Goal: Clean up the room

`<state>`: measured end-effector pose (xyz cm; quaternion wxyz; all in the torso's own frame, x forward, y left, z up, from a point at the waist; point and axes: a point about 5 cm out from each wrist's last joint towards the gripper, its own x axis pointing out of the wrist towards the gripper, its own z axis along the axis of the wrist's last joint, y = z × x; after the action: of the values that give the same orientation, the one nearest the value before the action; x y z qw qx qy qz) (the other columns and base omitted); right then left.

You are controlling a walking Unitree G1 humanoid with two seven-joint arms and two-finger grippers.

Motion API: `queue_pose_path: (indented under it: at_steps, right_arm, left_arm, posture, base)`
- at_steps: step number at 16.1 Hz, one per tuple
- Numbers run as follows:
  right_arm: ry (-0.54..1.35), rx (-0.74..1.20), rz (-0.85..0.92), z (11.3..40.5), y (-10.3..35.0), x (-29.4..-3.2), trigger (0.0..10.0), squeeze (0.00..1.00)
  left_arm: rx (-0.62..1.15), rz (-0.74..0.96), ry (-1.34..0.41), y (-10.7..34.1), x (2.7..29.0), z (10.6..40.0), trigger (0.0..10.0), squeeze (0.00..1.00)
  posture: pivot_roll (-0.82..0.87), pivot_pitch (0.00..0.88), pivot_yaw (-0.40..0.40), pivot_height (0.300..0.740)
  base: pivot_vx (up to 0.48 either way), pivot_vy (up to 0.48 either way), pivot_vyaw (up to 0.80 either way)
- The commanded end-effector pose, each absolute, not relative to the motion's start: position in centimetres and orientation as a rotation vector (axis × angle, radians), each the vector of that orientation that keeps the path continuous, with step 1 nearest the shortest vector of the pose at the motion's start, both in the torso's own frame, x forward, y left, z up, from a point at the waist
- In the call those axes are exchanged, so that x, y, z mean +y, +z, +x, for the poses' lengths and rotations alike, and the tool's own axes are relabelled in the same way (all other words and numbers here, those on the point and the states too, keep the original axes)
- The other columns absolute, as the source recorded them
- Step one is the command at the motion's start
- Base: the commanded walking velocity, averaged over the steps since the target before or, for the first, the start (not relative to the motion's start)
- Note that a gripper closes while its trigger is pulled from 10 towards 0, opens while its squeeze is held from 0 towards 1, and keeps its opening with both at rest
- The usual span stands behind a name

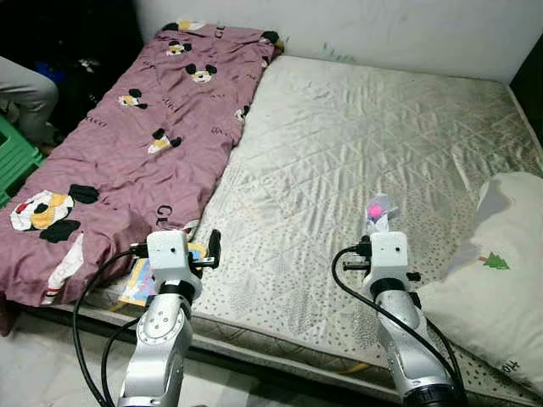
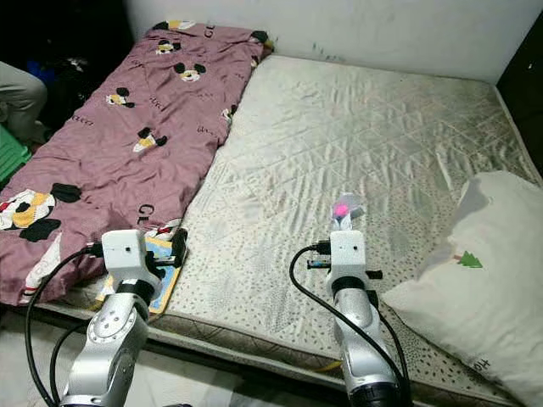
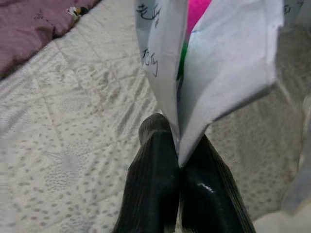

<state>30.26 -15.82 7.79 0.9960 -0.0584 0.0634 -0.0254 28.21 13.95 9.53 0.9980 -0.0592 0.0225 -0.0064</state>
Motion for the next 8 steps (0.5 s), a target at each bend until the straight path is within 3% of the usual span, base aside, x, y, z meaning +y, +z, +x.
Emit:
queue_pose_path:
  at_steps: [1,7,8]
  right_arm:
    - [-0.051,0.121,-0.079,30.16,8.00,-15.88,10.0,0.00]
    - [-0.035,0.131,-0.054,30.16,7.73,-15.58,10.0,0.00]
    - [-0.031,0.129,-0.032,30.25,7.81,-15.57,10.0,0.00]
  left_arm:
    - [0.063,-0.118,-0.023,9.19,13.95,28.01,10.0,0.00]
    - [0.056,-0.118,-0.026,9.36,14.02,28.04,10.0,0.00]
    - [0.053,-0.119,-0.029,9.43,14.01,28.04,10.0,0.00]
  posture:
    - [-0.03,0.180,0.007,0.740]
    - [-0.02,0.182,0.003,0.740]
    - [-0.02,0.182,0.003,0.740]
  base:
    - [0.000,0.000,0.00]
    - [0.000,0.000,-0.80]
    - [0.000,0.311,0.00]
